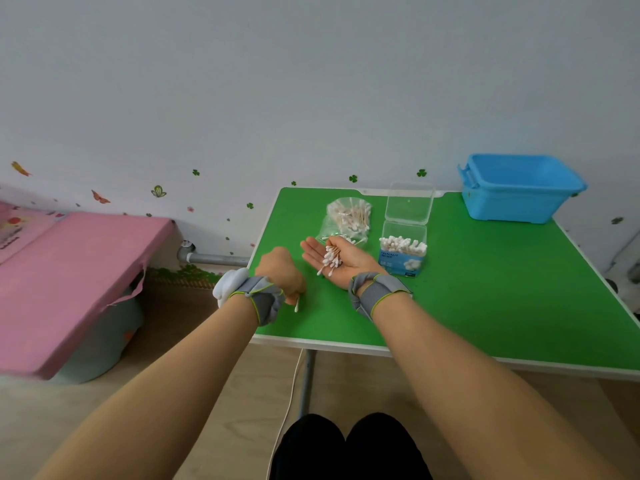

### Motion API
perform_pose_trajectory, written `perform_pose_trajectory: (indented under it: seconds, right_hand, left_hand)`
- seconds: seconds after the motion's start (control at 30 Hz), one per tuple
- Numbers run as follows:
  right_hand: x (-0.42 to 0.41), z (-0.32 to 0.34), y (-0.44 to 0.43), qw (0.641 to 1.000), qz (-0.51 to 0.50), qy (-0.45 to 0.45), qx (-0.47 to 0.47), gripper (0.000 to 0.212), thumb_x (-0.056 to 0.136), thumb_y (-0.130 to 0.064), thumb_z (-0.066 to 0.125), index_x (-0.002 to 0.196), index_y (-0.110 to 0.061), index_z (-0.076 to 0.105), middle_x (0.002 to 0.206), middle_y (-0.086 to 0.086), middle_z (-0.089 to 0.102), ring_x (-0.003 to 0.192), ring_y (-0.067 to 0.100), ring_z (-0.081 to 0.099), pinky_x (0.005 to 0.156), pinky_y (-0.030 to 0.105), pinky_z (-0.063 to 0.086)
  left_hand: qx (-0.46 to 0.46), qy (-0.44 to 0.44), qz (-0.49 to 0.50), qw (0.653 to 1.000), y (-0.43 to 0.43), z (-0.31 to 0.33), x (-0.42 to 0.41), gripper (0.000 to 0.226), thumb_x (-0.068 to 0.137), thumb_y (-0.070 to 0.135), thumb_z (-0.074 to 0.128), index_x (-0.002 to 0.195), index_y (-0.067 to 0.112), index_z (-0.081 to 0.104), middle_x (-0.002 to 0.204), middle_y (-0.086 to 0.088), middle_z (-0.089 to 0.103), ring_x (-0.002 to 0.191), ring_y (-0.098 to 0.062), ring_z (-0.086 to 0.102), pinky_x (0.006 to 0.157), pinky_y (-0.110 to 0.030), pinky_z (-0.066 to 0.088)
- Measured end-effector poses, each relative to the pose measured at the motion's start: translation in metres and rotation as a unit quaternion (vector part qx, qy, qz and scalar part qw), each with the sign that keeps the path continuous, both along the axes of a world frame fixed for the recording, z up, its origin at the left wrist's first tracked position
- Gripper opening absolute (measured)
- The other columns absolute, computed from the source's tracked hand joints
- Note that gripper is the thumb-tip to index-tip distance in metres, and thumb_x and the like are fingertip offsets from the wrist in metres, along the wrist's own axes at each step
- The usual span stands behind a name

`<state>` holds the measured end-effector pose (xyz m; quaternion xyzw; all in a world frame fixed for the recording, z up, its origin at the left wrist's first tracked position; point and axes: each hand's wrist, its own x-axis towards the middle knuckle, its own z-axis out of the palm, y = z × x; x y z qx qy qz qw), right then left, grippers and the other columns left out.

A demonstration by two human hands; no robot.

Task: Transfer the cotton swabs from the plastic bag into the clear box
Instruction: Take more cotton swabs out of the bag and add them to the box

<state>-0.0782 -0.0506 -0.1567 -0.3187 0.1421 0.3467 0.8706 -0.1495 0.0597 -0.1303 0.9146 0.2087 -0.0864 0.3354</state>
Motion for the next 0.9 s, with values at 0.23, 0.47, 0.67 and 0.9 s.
perform_pose_trajectory:
  seconds: [0.23, 0.47, 0.67, 0.9]
  right_hand:
    - [-0.005, 0.002, 0.000, 1.000, 0.007, -0.016, 0.002, 0.032, 0.100, -0.010, 0.035, 0.069, -0.011, 0.038, 0.079, 0.022, 0.069, 0.127, 0.031, 0.050, 0.078, 0.036, 0.056]
    - [-0.007, 0.004, 0.004, 0.999, 0.000, -0.040, 0.004, 0.014, 0.101, -0.009, 0.037, 0.094, -0.003, 0.047, 0.116, 0.026, 0.061, 0.064, 0.030, 0.065, 0.048, 0.036, 0.055]
    - [-0.008, 0.007, -0.001, 1.000, -0.002, -0.019, 0.021, 0.026, 0.100, -0.006, 0.039, 0.081, 0.005, 0.053, 0.081, 0.021, 0.060, 0.069, 0.028, 0.061, 0.095, 0.035, 0.048]
    - [-0.009, 0.009, -0.001, 0.999, -0.032, -0.008, 0.036, 0.025, 0.102, -0.008, 0.036, 0.080, -0.001, 0.046, 0.054, 0.011, 0.064, 0.063, 0.019, 0.062, 0.075, 0.034, 0.054]
  left_hand:
    - [-0.155, -0.120, 0.065, 0.979, -0.005, 0.006, 0.007, 0.024, 0.073, 0.002, 0.076, 0.087, -0.006, 0.058, 0.078, -0.025, 0.069, 0.060, -0.031, 0.066, 0.066, -0.042, 0.059]
    - [-0.196, -0.226, 0.079, 0.951, -0.016, 0.006, 0.013, 0.032, 0.075, -0.001, 0.074, 0.073, 0.009, 0.045, 0.087, -0.021, 0.065, 0.071, -0.035, 0.068, 0.064, -0.045, 0.060]
    - [-0.205, -0.242, 0.068, 0.946, -0.015, 0.001, 0.011, 0.018, 0.080, 0.009, 0.072, 0.076, 0.008, 0.054, 0.090, -0.019, 0.069, 0.077, -0.033, 0.068, 0.073, -0.045, 0.059]
    - [-0.376, -0.103, 0.076, 0.918, -0.015, 0.006, -0.002, 0.008, 0.085, -0.001, 0.060, 0.083, -0.005, 0.053, 0.065, -0.015, 0.057, 0.043, -0.018, 0.058, 0.044, -0.024, 0.053]
